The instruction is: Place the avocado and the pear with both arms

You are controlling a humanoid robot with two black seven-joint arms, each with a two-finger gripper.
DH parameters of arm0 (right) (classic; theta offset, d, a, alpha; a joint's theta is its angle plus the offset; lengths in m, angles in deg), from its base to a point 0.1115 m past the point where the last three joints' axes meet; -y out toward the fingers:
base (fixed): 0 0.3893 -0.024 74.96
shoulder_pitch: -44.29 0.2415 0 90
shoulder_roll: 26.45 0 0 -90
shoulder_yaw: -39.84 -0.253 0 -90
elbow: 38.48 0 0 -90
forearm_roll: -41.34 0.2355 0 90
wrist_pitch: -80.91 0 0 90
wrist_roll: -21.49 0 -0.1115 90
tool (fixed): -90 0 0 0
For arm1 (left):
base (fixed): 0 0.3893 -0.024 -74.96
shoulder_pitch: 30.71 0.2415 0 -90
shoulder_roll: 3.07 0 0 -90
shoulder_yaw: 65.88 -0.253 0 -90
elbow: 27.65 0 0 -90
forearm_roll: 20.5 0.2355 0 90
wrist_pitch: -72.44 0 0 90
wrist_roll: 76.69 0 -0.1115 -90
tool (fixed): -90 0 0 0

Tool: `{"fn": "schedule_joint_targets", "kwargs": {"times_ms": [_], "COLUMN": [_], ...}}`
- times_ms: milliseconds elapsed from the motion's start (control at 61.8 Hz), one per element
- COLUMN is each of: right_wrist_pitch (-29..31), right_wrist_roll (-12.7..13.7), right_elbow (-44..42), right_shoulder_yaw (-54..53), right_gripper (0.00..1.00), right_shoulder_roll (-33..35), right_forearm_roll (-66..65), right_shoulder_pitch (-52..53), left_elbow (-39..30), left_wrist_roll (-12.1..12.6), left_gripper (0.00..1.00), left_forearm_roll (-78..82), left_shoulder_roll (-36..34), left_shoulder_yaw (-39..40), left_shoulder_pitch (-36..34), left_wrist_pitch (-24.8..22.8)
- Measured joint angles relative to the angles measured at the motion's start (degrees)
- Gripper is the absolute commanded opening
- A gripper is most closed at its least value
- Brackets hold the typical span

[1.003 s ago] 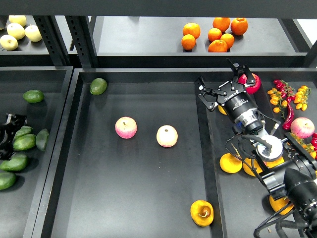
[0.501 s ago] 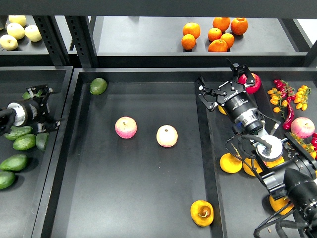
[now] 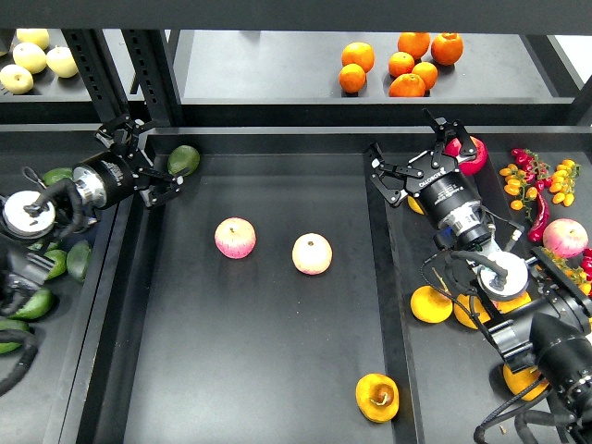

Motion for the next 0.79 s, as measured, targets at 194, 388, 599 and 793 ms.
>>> {"fn": "schedule_joint_targets", "kwargs": {"times_ms": [194,388,599,793], "right_wrist_pitch": [0.0,0.0,0.0,0.0], "right_wrist_roll": [0.0,0.1,0.2,0.3], "right_elbow": [0.0,0.0,0.1,0.0], "right_shoulder_yaw": [0.0,0.0,0.0,0.0], "right_gripper": [0.99,0.99,0.99,0.99], "right_shoulder_roll": [0.0,0.0,0.0,0.0], "right_forearm_roll": [0.0,0.0,0.0,0.0], "right_shoulder_pitch": [-0.1,-0.1,-0.1,-0.1], "left_elbow": [-0.3,-0.3,-0.6,-1.0], "left_wrist_roll": [-1.2,-1.2,-1.2,-2.6], "left_gripper": [0.99,0.99,0.99,0.99], "left_forearm_roll": [-2.5,-4.5,-8.6,-10.5], "left_shoulder_roll": [5.1,5.6,5.6,5.6], "left_shoulder_yaw": [4.5,7.3,7.0,7.9], "left_shoulder_pitch": [1.9,2.3,1.9,1.0], "left_wrist_pitch": [0.0,0.0,0.0,0.0]}}
